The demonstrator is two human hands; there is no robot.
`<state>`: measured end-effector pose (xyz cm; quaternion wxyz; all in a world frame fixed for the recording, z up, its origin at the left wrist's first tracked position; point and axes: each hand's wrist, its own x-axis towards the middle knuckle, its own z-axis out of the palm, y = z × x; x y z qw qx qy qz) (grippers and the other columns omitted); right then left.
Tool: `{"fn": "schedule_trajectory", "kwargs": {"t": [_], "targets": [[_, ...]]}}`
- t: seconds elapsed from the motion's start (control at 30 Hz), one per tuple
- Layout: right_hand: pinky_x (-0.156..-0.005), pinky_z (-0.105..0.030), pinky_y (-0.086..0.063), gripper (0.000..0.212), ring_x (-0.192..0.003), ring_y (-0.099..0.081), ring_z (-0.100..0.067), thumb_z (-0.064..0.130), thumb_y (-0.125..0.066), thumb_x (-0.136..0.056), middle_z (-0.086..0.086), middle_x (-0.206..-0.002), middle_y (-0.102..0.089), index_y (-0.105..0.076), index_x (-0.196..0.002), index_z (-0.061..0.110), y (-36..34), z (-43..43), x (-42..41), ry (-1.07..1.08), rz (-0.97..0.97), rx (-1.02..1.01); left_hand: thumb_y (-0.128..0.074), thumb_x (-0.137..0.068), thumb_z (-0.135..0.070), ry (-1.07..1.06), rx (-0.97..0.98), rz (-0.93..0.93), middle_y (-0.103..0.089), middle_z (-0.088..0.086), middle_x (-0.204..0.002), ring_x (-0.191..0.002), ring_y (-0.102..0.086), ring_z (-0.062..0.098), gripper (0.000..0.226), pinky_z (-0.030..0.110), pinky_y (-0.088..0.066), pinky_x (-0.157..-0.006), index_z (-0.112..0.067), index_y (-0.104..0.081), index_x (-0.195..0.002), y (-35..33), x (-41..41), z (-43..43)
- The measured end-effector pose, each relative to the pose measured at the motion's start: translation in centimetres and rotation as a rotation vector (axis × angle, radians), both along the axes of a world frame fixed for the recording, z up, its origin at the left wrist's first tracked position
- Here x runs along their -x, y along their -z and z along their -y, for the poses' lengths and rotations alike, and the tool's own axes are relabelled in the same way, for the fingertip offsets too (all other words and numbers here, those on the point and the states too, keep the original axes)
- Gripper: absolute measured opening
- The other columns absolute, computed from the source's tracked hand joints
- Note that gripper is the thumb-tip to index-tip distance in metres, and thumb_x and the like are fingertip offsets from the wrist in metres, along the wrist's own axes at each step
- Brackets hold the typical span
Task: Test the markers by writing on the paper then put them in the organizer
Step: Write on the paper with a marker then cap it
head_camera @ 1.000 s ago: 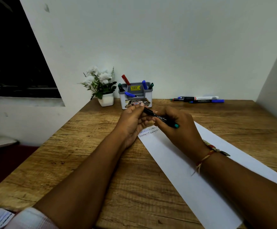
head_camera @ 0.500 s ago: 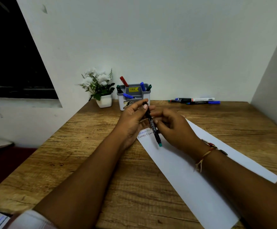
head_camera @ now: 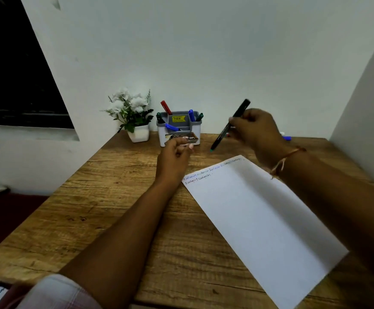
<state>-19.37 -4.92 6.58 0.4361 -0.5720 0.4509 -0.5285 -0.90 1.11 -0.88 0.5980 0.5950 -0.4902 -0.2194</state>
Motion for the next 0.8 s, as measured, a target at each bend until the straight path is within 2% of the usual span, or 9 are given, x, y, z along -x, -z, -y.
{"fn": "schedule_trajectory", "kwargs": {"t": [0.07,0.17,0.3,0.43,0.5,0.63,0.73,0.8], "targets": [[-0.078,-0.031,-0.064,0.008,-0.082,-0.075,-0.021,0.011,-0.076,-0.091,-0.009,-0.085,-0.073,-0.069,-0.088,0.011,-1.4,2.4,-0.1,0.059,0.007,0.059,-0.063,-0.095,-0.027,-0.024,-0.004,0.065,-0.065,-0.009,-0.076,-0.074,-0.06,0.009,0.021,0.03,-0.05,-0.072,-0.017,-0.062,-0.113,0.3,-0.1,0.2],[-0.071,-0.025,-0.061,0.014,-0.086,-0.075,-0.019,0.013,-0.077,-0.09,-0.004,-0.087,-0.073,-0.071,-0.102,0.009,-2.7,5.3,-1.0,0.119,0.024,0.116,-0.065,-0.094,-0.029,-0.039,-0.007,0.123,-0.064,-0.009,-0.077,-0.079,-0.062,0.01,0.021,0.028,-0.051,-0.076,-0.018,-0.061,-0.111,0.6,-0.1,0.3],[-0.079,-0.036,-0.065,0.011,-0.08,-0.073,-0.018,0.014,-0.078,-0.088,0.0,-0.081,-0.072,-0.072,-0.097,0.013,-2.7,8.3,-3.3,0.169,0.021,0.151,-0.065,-0.094,-0.03,-0.052,-0.005,0.134,-0.062,-0.008,-0.074,-0.076,-0.06,0.011,0.021,0.031,-0.052,-0.076,-0.018,-0.061,-0.111,0.8,-0.2,0.4],[-0.085,-0.044,-0.064,0.011,-0.089,-0.075,-0.023,0.018,-0.08,-0.087,-0.003,-0.089,-0.074,-0.071,-0.093,0.02,-1.8,10.1,-5.5,0.142,-0.024,0.146,-0.064,-0.095,-0.032,-0.052,-0.009,0.129,-0.062,-0.005,-0.077,-0.076,-0.061,0.012,0.021,0.035,-0.054,-0.076,-0.02,-0.061,-0.112,0.9,-0.2,0.5],[-0.087,-0.045,-0.063,0.011,-0.092,-0.074,-0.025,0.017,-0.079,-0.087,-0.007,-0.095,-0.075,-0.073,-0.097,0.018,-1.2,10.5,-6.5,0.12,-0.092,0.147,-0.063,-0.095,-0.033,-0.049,-0.014,0.129,-0.064,-0.004,-0.08,-0.079,-0.062,0.013,0.021,0.037,-0.056,-0.076,-0.022,-0.06,-0.112,1.0,-0.3,0.6],[-0.088,-0.043,-0.063,0.027,-0.095,-0.072,-0.026,0.013,-0.077,-0.09,-0.013,-0.108,-0.074,-0.074,-0.116,0.005,-0.4,10.9,-7.5,0.091,-0.18,0.12,-0.062,-0.095,-0.033,-0.039,-0.022,0.127,-0.063,-0.006,-0.079,-0.075,-0.06,0.01,0.022,0.035,-0.055,-0.074,-0.021,-0.06,-0.113,1.1,-0.3,0.6],[-0.088,-0.036,-0.063,0.031,-0.099,-0.073,-0.025,0.011,-0.078,-0.09,-0.014,-0.113,-0.073,-0.073,-0.12,0.004,0.3,10.9,-7.7,0.048,-0.213,0.115,-0.062,-0.095,-0.033,-0.045,-0.029,0.137,-0.064,-0.005,-0.081,-0.077,-0.061,0.008,0.024,0.026,-0.051,-0.072,-0.02,-0.06,-0.115,1.0,-0.2,0.6],[-0.086,-0.028,-0.062,0.037,-0.092,-0.072,-0.018,0.015,-0.079,-0.09,-0.01,-0.111,-0.072,-0.071,-0.125,0.005,0.6,10.8,-7.6,0.018,-0.246,0.124,-0.062,-0.095,-0.034,-0.043,-0.034,0.139,-0.064,-0.005,-0.081,-0.079,-0.061,0.009,0.024,0.023,-0.048,-0.072,-0.019,-0.06,-0.115,1.0,-0.2,0.6]]}}
